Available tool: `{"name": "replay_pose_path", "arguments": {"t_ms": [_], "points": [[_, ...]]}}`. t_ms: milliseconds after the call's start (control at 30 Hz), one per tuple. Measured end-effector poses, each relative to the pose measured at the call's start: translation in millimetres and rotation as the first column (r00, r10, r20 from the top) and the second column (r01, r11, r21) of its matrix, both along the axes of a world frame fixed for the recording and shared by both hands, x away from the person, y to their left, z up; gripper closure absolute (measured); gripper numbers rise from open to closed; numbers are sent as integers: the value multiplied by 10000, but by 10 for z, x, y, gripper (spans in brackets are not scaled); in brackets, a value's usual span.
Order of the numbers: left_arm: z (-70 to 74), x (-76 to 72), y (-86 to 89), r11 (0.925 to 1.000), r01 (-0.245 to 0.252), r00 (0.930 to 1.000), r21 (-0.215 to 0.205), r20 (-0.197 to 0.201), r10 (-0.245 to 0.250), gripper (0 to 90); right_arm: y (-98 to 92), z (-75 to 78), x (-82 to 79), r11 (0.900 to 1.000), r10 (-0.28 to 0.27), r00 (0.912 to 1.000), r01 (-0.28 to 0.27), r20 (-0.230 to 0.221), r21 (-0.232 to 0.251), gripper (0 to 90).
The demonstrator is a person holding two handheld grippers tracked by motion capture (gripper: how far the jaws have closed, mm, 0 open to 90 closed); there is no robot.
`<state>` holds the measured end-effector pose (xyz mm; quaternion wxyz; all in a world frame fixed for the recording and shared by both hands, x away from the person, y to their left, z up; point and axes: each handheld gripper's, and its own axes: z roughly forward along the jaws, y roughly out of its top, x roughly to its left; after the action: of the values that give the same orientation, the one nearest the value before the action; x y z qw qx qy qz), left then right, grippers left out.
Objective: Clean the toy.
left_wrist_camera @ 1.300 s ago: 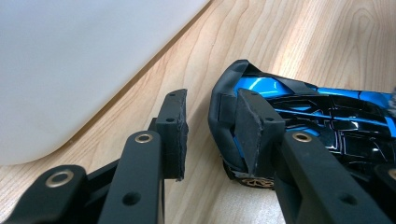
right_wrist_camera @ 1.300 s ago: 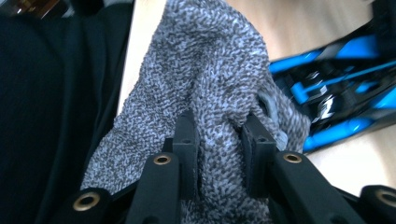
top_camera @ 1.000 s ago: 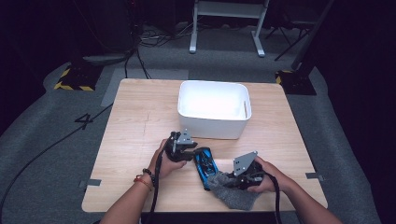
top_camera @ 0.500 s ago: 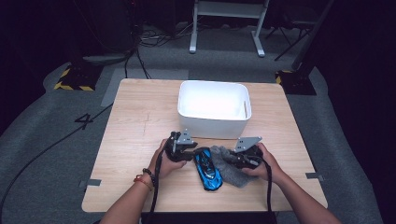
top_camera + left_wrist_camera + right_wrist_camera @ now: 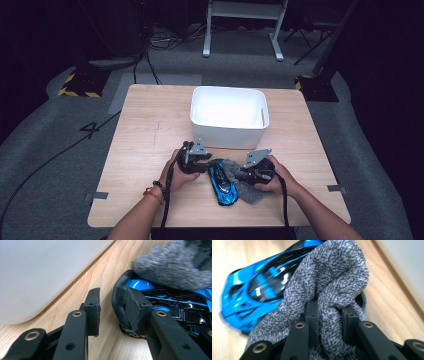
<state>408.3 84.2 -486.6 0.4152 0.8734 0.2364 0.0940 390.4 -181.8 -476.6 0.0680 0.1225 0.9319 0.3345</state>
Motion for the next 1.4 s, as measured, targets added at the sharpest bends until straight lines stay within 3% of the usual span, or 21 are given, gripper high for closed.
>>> {"name": "replay_pose_path", "arguments": {"t_ms": [300, 467, 567, 633, 767, 933, 1000, 1200, 1300, 1400], "points": [[-2, 1, 1, 9999, 119, 9998, -86, -150, -120, 646, -87, 37, -255, 9962, 780, 9965, -791, -303, -360, 724], [-12, 14, 15, 9996, 117, 9994, -253, -334, -126, 646, -147, 89, -380, 9874, 1426, 9879, -1463, -613, -605, 720], [-10, 15, 14, 9997, 90, 9994, -232, -318, -97, 646, -168, 132, -417, 9772, 1913, 9783, -1975, -793, -786, 720], [-8, 14, 13, 9997, 80, 9995, -214, -310, -86, 646, -190, 172, -418, 9726, 2186, 9718, -2243, -884, -607, 714], [-18, 24, 24, 9993, 103, 9990, -351, -425, -118, 646, -196, 253, -355, 9929, 1167, 9929, -1161, -221, 258, 710], [-11, 16, 15, 9996, 110, 9993, -262, -356, -119, 648, -55, 239, -238, 9942, 18, 9995, -52, 311, 1072, 694], [-12, 15, 16, 9996, 148, 9993, -258, -329, -157, 649, 39, 179, -183, 9951, -607, 9946, 537, 844, 832, 679], [-12, 10, 17, 9995, 190, 9994, -243, -268, -197, 650, 111, 37, -10, 9818, -1803, 9790, 1732, 950, 783, 679], [-9, 6, 11, 9996, 199, 9995, -215, -221, -204, 650, 110, -30, 56, 9791, -2022, 9716, 1979, 1229, 469, 679], [-8, 6, 10, 9996, 197, 9996, -192, -221, -201, 650, 85, -76, 98, 9782, -2075, 9708, 2062, 1205, 233, 685]]}}
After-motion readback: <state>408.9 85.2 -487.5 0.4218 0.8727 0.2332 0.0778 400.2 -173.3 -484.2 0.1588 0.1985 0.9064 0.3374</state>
